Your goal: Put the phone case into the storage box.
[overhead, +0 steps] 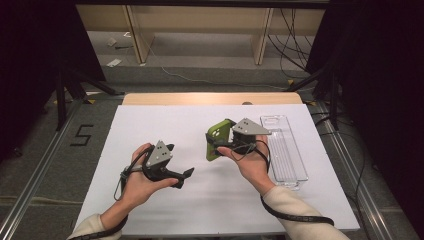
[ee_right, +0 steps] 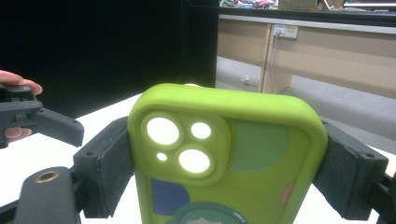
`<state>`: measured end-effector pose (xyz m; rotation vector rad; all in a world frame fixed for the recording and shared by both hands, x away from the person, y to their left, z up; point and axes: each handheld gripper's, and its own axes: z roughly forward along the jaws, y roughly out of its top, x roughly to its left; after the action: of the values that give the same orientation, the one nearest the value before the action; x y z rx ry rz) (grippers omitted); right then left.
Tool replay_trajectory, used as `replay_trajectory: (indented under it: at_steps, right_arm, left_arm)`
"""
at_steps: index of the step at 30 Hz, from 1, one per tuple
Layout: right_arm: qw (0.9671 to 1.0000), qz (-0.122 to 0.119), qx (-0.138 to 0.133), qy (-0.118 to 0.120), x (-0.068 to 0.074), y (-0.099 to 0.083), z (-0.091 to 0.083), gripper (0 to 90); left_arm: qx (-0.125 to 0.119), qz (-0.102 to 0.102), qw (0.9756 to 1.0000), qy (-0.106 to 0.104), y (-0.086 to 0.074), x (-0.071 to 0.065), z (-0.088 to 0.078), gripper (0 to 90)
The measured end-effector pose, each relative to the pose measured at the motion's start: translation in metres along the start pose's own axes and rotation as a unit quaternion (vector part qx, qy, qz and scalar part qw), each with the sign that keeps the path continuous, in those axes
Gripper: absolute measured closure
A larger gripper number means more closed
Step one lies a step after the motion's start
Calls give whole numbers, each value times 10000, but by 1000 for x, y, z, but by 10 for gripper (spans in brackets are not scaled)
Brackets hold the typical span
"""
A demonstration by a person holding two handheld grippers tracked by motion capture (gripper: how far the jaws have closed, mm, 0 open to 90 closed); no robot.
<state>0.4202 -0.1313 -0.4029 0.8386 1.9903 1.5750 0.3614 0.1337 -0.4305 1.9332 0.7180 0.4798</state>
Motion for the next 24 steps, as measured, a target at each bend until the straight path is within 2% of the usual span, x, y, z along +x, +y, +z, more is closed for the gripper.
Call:
replay_trajectory:
  at_steps: [11,12,15,18,20,24]
  right_arm:
    - [10000,4,3,-4,-1,0,0,165]
    - [10000,1,8,-5,-1,0,0,165]
    - [10000,9,13,-4,-1,0,0,165]
    - [10000,19,25,12,-1,0,-1,165]
    - [10000,14,26,5,-2,1,-1,165]
    - [10000,19,-1,-9,-4,2,-2,165]
  left_arm:
    - [-50,-4,10000,54,-3,4,-6,0]
    - [-53,10,9999,118,-3,5,-6,0]
    - [-11,14,10000,83,-4,5,-6,1]
    - [150,72,9998,74,-6,5,-4,21]
    - [292,109,9995,-6,-8,5,-3,26]
    - [602,205,9980,-12,-12,4,1,42]
